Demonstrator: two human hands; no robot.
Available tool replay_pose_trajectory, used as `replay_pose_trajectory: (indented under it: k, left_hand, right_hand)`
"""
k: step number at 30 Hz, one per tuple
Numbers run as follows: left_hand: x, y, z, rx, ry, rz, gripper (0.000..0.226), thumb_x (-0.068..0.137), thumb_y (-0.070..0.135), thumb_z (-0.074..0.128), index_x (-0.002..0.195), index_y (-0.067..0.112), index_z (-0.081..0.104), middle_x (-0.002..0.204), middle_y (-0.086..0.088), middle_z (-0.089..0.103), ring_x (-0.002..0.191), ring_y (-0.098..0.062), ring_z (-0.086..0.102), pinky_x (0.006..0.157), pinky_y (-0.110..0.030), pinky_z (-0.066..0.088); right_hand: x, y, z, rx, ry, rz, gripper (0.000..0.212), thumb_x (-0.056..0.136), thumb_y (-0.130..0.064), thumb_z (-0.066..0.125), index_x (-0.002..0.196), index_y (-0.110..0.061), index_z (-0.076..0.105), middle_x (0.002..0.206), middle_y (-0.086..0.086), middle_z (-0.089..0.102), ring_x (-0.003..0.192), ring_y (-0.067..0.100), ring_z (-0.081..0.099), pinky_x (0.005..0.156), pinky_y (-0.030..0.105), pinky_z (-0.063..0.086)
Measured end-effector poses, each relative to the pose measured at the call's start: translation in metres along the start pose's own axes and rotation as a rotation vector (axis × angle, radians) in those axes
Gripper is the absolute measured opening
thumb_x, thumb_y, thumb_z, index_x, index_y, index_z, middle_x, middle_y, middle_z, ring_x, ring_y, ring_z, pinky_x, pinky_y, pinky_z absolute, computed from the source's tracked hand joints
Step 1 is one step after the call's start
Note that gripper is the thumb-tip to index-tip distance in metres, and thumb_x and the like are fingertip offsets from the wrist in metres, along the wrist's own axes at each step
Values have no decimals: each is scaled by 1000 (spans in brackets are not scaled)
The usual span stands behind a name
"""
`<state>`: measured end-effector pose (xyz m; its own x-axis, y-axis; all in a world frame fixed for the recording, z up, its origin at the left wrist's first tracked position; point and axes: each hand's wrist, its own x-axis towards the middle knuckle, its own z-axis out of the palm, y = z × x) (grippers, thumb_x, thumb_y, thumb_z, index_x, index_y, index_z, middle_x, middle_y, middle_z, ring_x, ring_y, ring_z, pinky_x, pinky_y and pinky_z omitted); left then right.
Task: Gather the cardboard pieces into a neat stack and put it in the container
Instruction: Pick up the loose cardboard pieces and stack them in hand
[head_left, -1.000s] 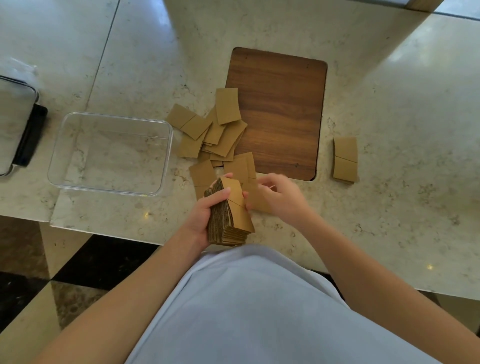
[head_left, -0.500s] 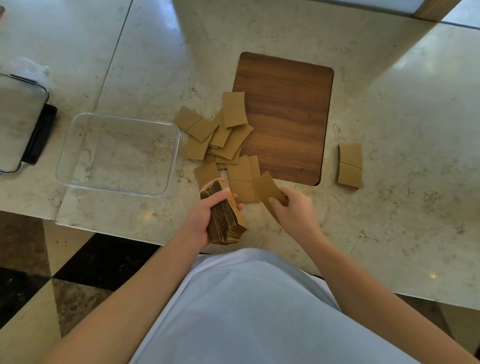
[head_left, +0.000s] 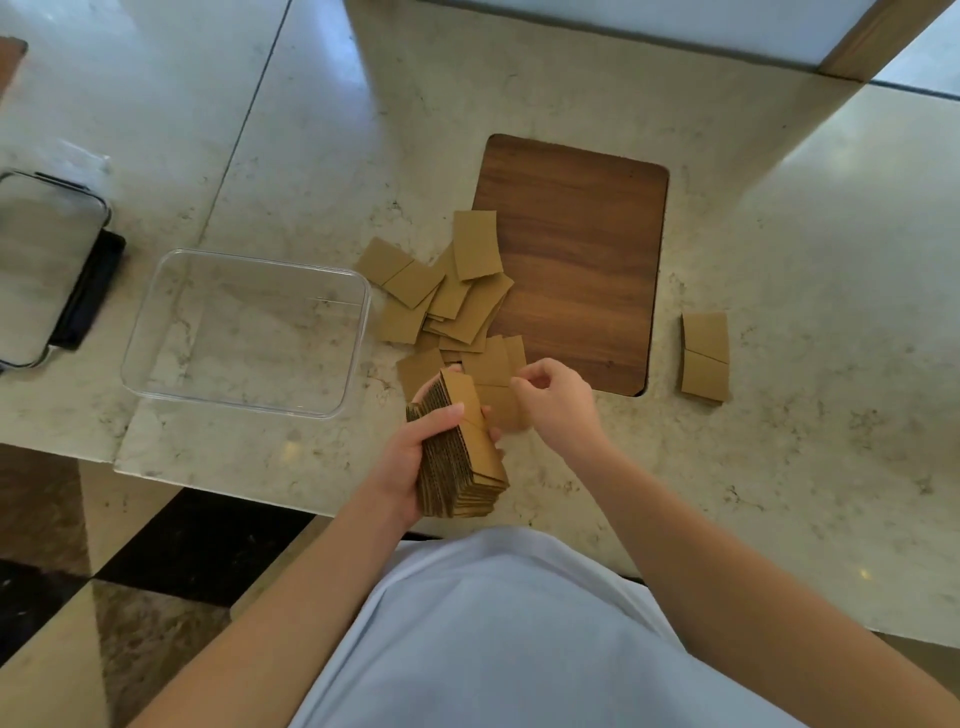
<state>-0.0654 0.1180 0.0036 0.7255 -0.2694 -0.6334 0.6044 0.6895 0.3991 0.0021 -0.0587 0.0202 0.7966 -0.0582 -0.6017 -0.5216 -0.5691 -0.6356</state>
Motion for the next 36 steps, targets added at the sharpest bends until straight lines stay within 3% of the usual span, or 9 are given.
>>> replay_pose_trajectory:
  k: [4, 6, 11, 15, 18, 22, 26, 32, 36]
  left_hand:
    - [-8, 7, -12, -28, -1, 11, 80, 67, 16, 92, 139, 27, 61, 118, -27, 68, 100, -44, 70, 95, -63, 53]
    - [-11, 11, -20, -49, 48, 17, 81, 65, 17, 93, 139, 27, 61, 119, -28, 68, 101, -45, 70, 99, -64, 51]
    - [-12, 18, -30, -90, 86, 22, 75, 71, 14, 86, 140, 27, 59, 117, -28, 68, 101, -45, 70, 98, -62, 51]
    - [-8, 22, -28, -125, 44, -12, 80, 67, 15, 92, 139, 27, 61, 119, -30, 64, 101, -45, 67, 100, -60, 47]
    - [-3, 22, -26, -78, 44, -32, 74, 78, 13, 81, 146, 27, 54, 121, -31, 63, 103, -44, 68, 99, -61, 50]
    - [-1, 23, -17, -26, 58, -85, 77, 76, 18, 80, 148, 16, 51, 125, -32, 64, 101, -44, 71, 88, -57, 60]
    - [-2, 25, -11, 35, 78, -162, 86, 73, 26, 81, 145, -9, 50, 130, -32, 61, 98, -39, 72, 78, -48, 63]
    - [2, 31, -19, 1, 150, -101, 86, 74, 19, 81, 150, 2, 45, 121, -25, 69, 99, -38, 74, 81, -50, 63]
    - [3, 29, -16, 81, 190, -116, 84, 71, 20, 85, 146, 0, 50, 109, -25, 76, 87, -37, 77, 68, -47, 64]
  right_hand:
    - [17, -10, 39, -213, 184, 82, 64, 82, -51, 79, 129, -15, 54, 122, 2, 54, 110, 21, 54, 90, 38, 50]
    - [20, -16, 58, -371, 245, 73, 71, 78, -53, 82, 127, -14, 50, 126, 6, 54, 120, 27, 51, 99, 42, 46]
    - [21, -17, 61, -283, 252, 127, 62, 79, -44, 84, 122, -15, 49, 123, 6, 57, 115, 27, 54, 98, 46, 49]
    - [18, -6, 35, 101, 219, 226, 31, 89, -32, 78, 103, -16, 57, 104, 6, 65, 78, 14, 56, 71, 35, 49]
    - [7, 2, 13, 332, 275, 246, 20, 90, -27, 77, 97, -15, 64, 92, 4, 69, 78, 17, 61, 63, 30, 47]
    - [-14, -2, -13, 708, 45, 306, 15, 90, -23, 80, 96, -11, 74, 66, -5, 64, 60, 7, 54, 55, 23, 43]
    - [-22, -14, -13, 593, -40, 227, 13, 91, -24, 78, 90, -12, 74, 70, -3, 63, 66, 11, 53, 59, 25, 42]
    - [-19, -17, -14, 494, 237, 181, 10, 97, -23, 69, 95, -14, 70, 91, 0, 70, 80, 14, 61, 67, 28, 48]
    - [-21, -22, 1, 463, -111, 270, 19, 93, -29, 75, 103, -14, 71, 93, -1, 69, 82, 14, 60, 69, 29, 49]
